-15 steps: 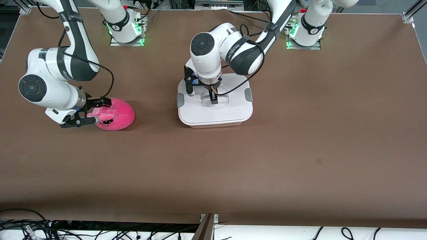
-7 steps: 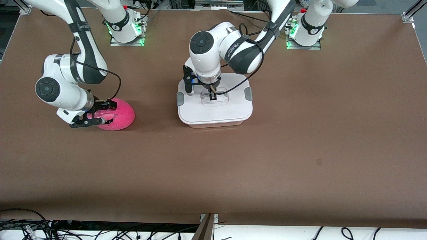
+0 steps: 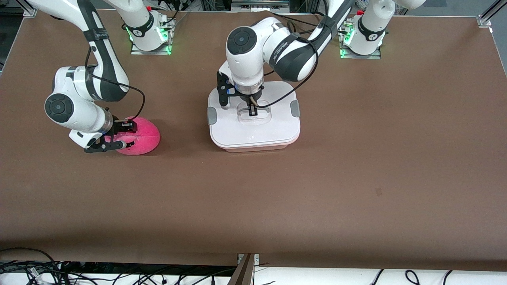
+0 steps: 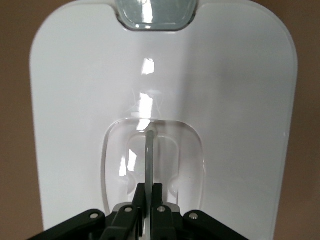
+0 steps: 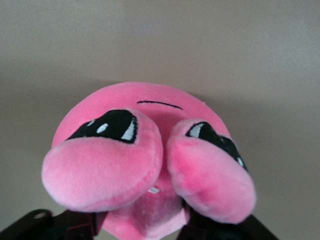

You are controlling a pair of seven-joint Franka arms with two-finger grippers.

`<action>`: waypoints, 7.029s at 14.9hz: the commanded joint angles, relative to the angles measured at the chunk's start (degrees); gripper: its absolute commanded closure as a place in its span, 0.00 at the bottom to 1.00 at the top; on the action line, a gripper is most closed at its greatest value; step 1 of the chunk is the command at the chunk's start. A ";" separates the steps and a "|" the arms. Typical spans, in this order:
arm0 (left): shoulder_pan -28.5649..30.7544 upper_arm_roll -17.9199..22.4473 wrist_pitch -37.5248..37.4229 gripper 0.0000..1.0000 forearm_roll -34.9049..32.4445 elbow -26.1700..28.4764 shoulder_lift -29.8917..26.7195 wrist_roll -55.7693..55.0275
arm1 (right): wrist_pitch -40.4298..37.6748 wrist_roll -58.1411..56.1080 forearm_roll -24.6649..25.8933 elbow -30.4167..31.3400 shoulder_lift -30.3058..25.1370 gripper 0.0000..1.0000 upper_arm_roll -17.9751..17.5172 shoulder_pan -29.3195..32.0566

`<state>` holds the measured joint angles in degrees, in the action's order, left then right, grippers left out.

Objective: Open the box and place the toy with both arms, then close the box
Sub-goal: 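Grasp the lid handle with the left gripper while the right gripper grasps the toy, then lift the white lid off with the left gripper and set it aside, then lift the pink toy with the right gripper and lower it into the box, then open the right gripper and withdraw it while the left gripper lifts the lid, then carry the lid over the box with the left gripper and lower it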

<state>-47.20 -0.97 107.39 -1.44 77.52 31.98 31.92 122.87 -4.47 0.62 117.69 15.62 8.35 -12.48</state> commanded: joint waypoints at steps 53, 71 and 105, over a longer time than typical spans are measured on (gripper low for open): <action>53.44 0.44 -20.11 1.00 -2.95 -2.38 -4.91 52.37 | -18.99 -39.14 8.69 -39.30 23.40 1.00 -10.98 -31.73; 53.26 0.35 -20.20 1.00 -2.95 -2.11 -4.91 52.28 | -10.27 -26.56 0.71 -39.56 19.11 0.00 -10.72 -32.18; 4.22 -3.60 -2.53 1.00 3.11 -2.73 4.40 3.77 | -33.14 -1.07 -1.95 -22.59 -18.17 0.00 -2.11 1.93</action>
<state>-42.37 -5.54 104.42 1.31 75.45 36.18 36.22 88.44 -5.29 -3.18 92.17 0.73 6.88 -10.94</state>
